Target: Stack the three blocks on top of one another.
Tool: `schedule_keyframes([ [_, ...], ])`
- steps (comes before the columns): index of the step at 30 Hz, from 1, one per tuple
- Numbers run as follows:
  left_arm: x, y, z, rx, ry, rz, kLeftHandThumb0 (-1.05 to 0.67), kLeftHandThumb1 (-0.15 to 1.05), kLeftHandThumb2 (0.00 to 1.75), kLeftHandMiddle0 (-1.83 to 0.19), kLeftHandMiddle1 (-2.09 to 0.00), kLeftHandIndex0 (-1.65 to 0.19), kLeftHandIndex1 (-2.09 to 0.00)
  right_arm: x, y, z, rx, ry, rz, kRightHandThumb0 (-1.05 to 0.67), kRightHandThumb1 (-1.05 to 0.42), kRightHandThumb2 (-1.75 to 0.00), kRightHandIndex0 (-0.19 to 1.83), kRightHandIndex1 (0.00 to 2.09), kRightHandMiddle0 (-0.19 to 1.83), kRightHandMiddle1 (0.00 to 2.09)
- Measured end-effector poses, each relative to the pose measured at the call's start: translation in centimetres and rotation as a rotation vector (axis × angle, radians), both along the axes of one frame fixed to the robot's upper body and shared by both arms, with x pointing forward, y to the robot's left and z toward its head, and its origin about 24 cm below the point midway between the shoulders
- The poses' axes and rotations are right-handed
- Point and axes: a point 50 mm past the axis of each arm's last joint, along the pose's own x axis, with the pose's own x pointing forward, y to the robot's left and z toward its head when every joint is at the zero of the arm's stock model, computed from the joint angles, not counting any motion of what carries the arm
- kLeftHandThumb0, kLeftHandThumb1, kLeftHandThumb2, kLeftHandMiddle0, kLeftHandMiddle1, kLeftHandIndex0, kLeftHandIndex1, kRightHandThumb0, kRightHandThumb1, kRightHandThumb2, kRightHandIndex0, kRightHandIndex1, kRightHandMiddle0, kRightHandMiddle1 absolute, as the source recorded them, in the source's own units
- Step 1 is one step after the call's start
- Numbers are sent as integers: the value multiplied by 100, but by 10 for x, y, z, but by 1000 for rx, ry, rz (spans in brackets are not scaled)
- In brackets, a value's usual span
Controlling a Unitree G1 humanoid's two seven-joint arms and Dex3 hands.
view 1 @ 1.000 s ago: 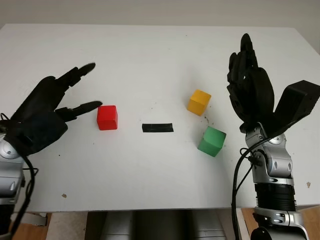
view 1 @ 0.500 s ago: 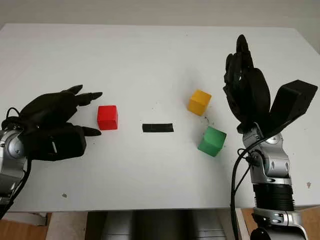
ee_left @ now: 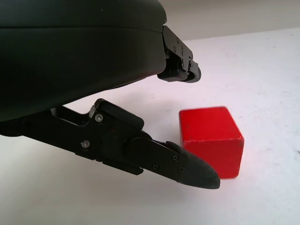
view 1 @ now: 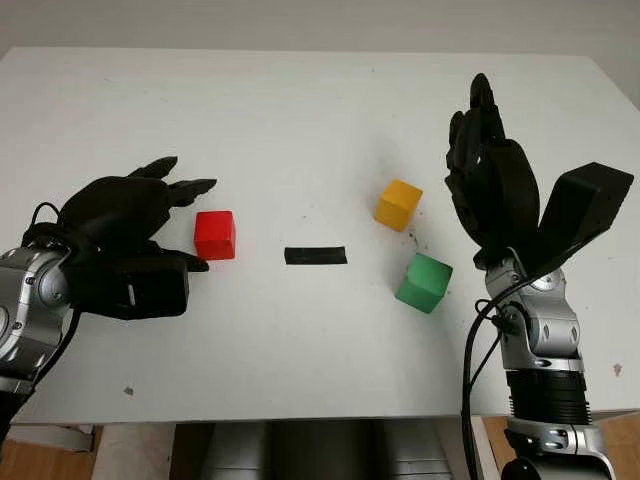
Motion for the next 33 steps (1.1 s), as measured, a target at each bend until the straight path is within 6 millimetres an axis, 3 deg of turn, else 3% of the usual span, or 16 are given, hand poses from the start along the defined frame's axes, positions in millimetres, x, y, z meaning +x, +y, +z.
schedule_keyframes([
  [7, 10, -2, 17, 17, 0, -12, -76, 99, 6, -1, -7, -42, -20, -2, 0, 1, -1, -6, -6, -71, -105, -75, -19, 0, -19, 0],
  [10, 11, -4, 20, 23, -2, -18, -79, 100, 5, -3, -6, -17, -70, -2, 1, 1, 1, -9, -9, -71, -105, -76, -19, 0, -19, 0],
  [13, 11, -4, 20, 26, 6, -21, -80, 100, 5, -4, -6, -10, -83, -2, 0, 0, 2, -5, -11, -71, -105, -76, -19, 0, -19, 0],
  [23, 10, -5, 20, 38, 44, -10, -83, 100, 5, -1, -5, -7, -80, -2, 1, -1, 6, 11, -7, -70, -105, -75, -19, 0, -19, 0],
  [33, 7, -10, 22, 66, 44, -2, -80, 98, 5, 4, -5, -4, -62, -2, 1, -1, 8, 19, -5, -70, -105, -75, -19, 0, -19, 0],
])
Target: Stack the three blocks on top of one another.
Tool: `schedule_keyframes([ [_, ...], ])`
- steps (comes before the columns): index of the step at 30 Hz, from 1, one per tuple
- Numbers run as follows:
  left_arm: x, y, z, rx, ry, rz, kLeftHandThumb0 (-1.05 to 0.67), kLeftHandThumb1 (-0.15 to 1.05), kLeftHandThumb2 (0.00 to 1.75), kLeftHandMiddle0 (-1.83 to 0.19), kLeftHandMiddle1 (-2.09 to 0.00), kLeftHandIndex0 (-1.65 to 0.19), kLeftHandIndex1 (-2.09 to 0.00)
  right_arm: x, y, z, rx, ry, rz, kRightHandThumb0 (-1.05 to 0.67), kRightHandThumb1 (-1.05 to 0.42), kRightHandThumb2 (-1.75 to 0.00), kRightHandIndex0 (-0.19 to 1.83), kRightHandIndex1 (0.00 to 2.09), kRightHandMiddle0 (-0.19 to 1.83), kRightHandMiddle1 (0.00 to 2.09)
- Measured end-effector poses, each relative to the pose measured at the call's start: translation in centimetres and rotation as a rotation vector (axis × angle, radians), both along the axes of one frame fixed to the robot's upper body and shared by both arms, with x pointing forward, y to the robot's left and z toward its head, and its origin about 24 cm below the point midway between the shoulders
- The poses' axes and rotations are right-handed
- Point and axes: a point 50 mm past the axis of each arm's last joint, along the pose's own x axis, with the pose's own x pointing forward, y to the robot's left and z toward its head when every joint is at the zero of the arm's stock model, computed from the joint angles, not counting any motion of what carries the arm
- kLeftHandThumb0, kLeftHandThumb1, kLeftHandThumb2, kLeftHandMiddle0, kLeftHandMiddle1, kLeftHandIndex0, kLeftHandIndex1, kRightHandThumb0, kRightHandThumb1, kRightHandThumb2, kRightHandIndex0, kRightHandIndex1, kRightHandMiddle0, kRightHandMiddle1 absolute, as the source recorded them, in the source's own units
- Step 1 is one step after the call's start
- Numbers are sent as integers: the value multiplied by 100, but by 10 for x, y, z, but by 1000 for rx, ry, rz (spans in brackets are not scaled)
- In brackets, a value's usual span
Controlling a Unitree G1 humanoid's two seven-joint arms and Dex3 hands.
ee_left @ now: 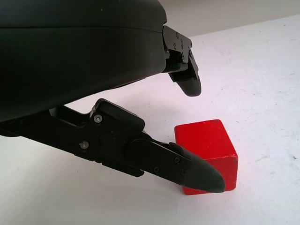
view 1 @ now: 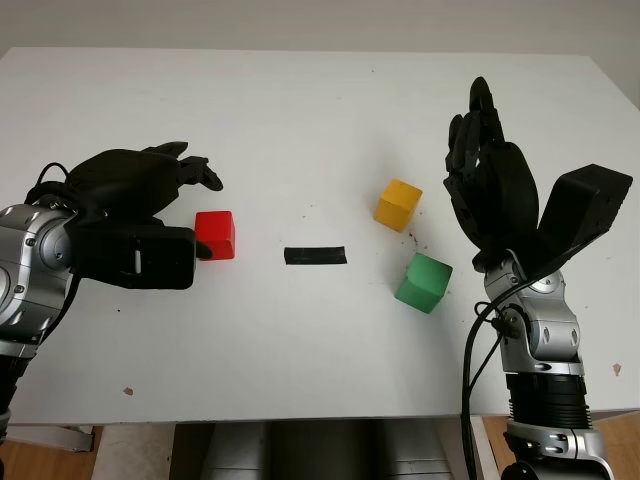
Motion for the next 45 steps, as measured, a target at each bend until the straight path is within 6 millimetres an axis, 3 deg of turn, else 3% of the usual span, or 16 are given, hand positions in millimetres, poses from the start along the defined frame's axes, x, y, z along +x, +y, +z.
schedule_keyframes([
  [10, 0, -4, -12, 30, -21, 2, -74, 98, 5, 3, -6, -7, -62, 0, 0, 0, -2, -1, 0, -70, -105, -75, -19, 0, -19, 0],
  [15, 0, -8, -15, 61, -60, -20, -71, 99, 5, -1, -6, -1, -101, 0, 0, 0, -4, -1, -3, -70, -105, -75, -19, 0, -19, 0],
  [21, 2, -7, -17, 88, -86, -23, -71, 100, 5, -3, -6, -3, -117, 0, 0, 1, -7, -2, -4, -70, -105, -76, -19, 0, -19, 0],
  [33, 4, -7, -24, 130, -87, -18, -72, 103, 6, -3, -5, -5, -124, -1, 0, -1, -4, 3, -4, -70, -105, -75, -19, 0, -19, 0],
  [45, 5, -6, -30, 121, -66, -2, -72, 103, 5, 3, -4, -7, -118, -2, -1, -3, -4, 6, -4, -70, -105, -76, -19, 0, -19, 0],
])
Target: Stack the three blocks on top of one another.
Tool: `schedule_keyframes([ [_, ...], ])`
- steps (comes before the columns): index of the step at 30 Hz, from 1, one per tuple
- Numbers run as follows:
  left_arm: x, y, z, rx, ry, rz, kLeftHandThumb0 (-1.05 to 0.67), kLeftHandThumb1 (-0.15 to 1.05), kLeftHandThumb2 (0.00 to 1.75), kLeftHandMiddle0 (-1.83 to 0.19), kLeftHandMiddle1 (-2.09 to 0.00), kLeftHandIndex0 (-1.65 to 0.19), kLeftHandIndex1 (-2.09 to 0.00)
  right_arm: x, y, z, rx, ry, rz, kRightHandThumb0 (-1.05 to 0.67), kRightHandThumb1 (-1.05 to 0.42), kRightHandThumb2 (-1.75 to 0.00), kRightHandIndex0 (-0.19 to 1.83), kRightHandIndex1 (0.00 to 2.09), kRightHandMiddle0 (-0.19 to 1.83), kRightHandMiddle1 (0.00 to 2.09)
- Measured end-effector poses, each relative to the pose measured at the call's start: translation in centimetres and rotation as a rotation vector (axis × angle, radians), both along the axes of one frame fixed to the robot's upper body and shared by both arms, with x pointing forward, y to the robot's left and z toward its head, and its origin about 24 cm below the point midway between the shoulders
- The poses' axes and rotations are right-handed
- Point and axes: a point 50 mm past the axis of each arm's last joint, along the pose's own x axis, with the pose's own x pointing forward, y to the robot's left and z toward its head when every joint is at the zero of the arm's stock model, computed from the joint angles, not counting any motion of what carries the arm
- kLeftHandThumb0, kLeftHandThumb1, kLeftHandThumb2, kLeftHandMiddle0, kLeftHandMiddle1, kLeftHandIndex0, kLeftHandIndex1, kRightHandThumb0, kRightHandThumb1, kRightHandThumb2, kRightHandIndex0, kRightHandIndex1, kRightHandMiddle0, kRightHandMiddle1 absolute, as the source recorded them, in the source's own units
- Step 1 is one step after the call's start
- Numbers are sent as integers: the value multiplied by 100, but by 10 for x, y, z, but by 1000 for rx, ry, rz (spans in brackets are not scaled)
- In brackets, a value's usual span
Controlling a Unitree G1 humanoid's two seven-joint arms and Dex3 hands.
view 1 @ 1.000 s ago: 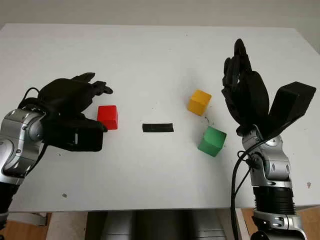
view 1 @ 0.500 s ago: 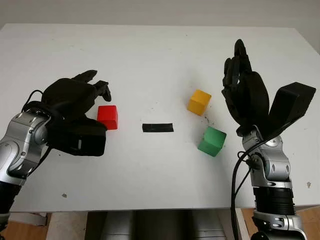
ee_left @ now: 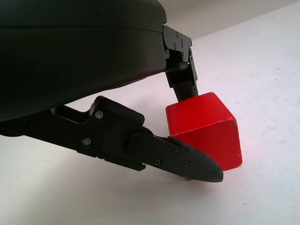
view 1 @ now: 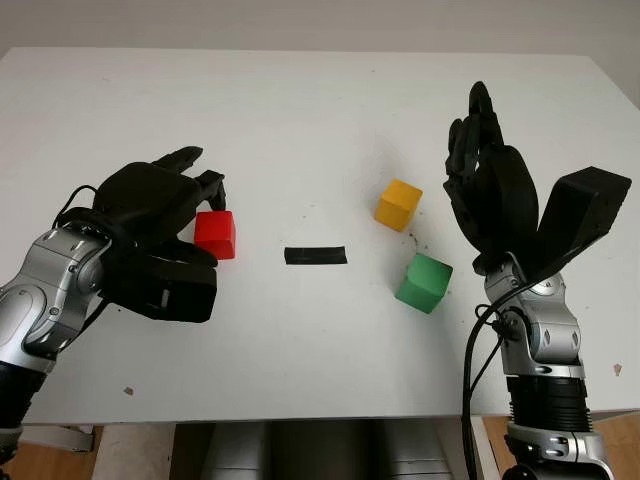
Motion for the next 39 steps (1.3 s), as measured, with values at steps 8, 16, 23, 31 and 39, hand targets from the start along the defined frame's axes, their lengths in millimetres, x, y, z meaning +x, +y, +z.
schedule_keyframes([
  [8, 1, -2, -5, -35, 12, -5, -56, 105, 10, -3, -7, -13, -122, 0, 0, 0, 3, -1, -1, -70, -105, -76, -19, 0, -19, 0],
  [16, 1, -2, -6, -67, -29, -24, -36, 105, 24, -9, -6, -1, -159, 0, 0, 0, -2, -2, -2, -71, -105, -74, -19, 0, -19, 0],
  [23, 1, 0, -6, -120, -53, -25, -37, 105, 20, -11, -6, -4, -155, -1, 0, 5, -3, -20, -3, -71, -105, -74, -19, 0, -19, 0],
  [31, 2, 2, -1, -136, 1, -7, -40, 105, 14, -17, -6, -11, -160, -1, 1, 4, -3, -18, -3, -70, -105, -74, -19, 0, -19, 0],
  [39, 7, -12, 30, -97, 96, -113, -40, 105, 9, -18, -6, -12, -161, -2, 1, 4, -1, -19, -5, -71, -105, -72, -19, 0, -19, 0],
])
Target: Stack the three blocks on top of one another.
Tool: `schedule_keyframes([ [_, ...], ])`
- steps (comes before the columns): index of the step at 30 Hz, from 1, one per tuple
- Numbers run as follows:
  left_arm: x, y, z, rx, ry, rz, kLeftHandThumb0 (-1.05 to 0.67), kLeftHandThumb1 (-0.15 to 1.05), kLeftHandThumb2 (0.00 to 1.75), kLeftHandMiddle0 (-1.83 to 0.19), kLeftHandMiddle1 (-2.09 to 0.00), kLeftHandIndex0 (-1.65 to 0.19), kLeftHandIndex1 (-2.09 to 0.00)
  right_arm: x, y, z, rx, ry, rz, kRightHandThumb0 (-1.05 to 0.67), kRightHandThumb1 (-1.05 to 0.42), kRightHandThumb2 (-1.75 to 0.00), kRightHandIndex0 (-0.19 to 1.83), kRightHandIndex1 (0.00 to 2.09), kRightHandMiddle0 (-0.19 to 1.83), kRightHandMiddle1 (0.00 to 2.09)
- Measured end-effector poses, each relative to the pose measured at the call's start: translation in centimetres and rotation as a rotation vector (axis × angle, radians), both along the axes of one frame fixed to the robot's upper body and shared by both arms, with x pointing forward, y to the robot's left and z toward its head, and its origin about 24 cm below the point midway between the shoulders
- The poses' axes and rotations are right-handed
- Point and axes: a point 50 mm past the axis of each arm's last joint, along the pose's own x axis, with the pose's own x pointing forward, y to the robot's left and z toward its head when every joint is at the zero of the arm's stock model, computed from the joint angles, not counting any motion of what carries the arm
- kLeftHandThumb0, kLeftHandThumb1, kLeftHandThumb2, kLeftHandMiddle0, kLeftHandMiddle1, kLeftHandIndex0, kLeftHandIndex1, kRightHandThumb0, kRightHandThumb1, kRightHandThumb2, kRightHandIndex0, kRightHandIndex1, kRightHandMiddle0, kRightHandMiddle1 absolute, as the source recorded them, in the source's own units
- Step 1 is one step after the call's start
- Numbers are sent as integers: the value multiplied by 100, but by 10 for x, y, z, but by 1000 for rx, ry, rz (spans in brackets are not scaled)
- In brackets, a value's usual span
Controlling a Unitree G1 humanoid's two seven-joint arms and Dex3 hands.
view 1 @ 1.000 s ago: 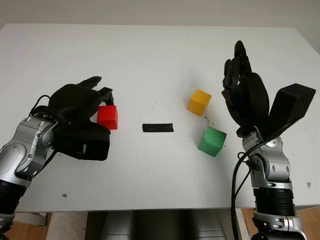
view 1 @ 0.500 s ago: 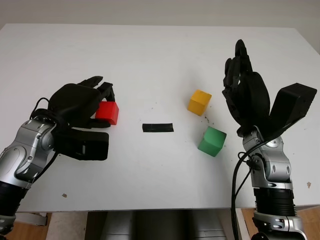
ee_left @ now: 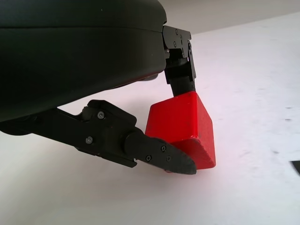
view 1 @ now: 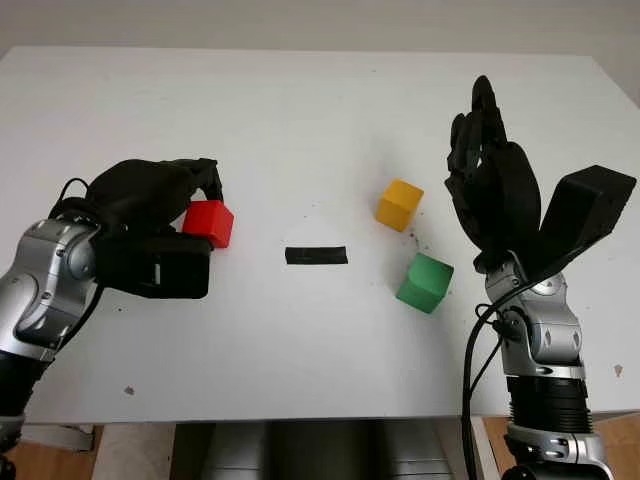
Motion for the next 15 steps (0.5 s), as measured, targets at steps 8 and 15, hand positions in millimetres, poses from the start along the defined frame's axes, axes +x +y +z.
schedule_keyframes([
  [8, 7, -31, 26, 96, 53, -110, -37, 102, 5, -22, -5, -26, -147, 0, 1, 0, -4, -5, 4, -71, -105, -72, -19, 0, -19, 0],
  [15, 12, -59, 29, 112, 71, -160, -36, 100, 5, -23, -5, -33, -152, 0, 5, 0, -10, -5, 15, -72, -105, -72, -19, 0, -19, 0],
])
